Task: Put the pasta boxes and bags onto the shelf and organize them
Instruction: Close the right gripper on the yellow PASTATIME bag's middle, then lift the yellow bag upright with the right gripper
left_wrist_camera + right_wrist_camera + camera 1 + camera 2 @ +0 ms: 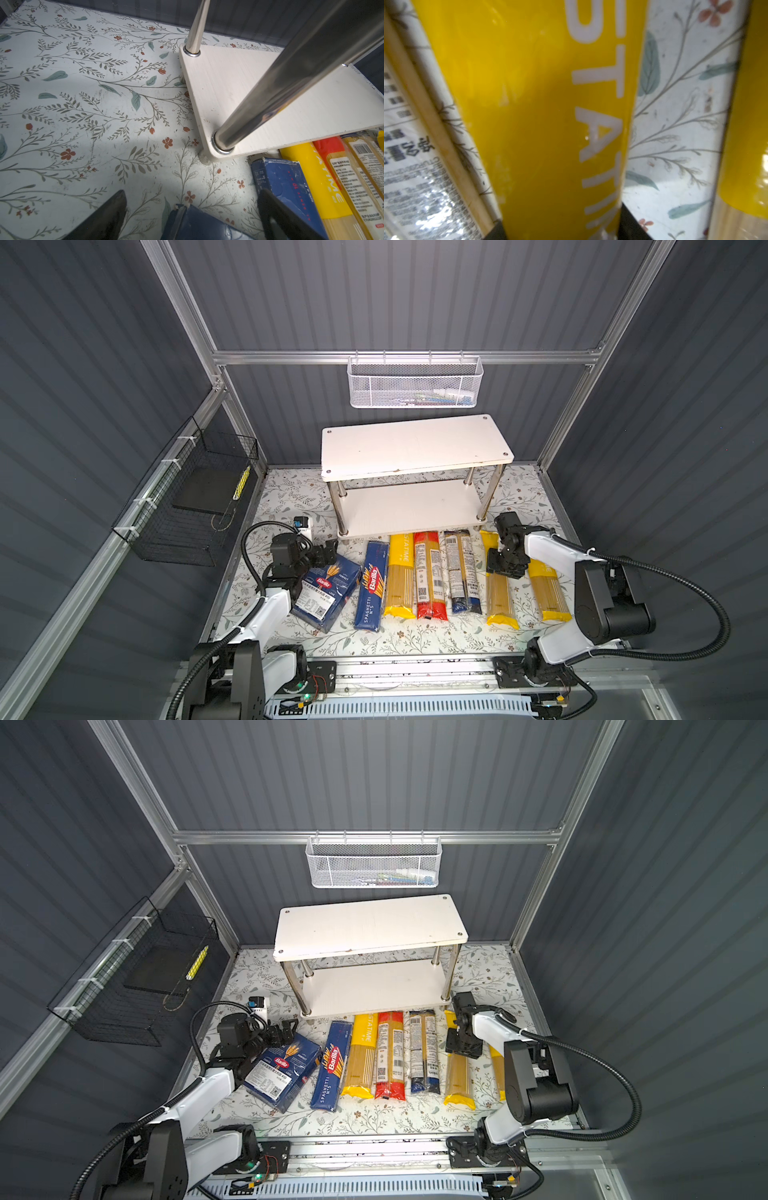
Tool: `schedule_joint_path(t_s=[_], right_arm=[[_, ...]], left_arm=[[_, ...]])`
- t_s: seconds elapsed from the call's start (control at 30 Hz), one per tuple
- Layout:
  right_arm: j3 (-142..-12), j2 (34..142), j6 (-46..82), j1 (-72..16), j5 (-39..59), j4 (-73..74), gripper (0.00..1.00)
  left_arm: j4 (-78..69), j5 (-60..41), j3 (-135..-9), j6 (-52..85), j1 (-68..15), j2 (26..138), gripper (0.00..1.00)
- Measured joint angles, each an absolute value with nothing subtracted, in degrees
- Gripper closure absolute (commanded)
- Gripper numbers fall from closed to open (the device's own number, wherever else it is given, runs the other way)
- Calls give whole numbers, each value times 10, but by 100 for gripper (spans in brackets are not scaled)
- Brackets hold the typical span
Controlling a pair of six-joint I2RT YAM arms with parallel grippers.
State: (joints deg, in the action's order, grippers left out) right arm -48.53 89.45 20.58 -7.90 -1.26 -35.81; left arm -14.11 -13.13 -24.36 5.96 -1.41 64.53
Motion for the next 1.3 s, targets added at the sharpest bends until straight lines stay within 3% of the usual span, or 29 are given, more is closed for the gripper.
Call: schedule_joint_path(t_s=[0.67, 0.97, 1.3], right_arm=[[-433, 811, 209, -68, 32, -339, 82], [-420, 785, 210, -56, 61, -327, 85], [-415, 727, 215, -28, 133, -304, 95]], left_arm=[[-136, -124, -244, 60, -14, 645, 1], [-136, -120, -244, 60, -14, 645, 1], [-131, -120, -244, 60, -14, 645, 1]])
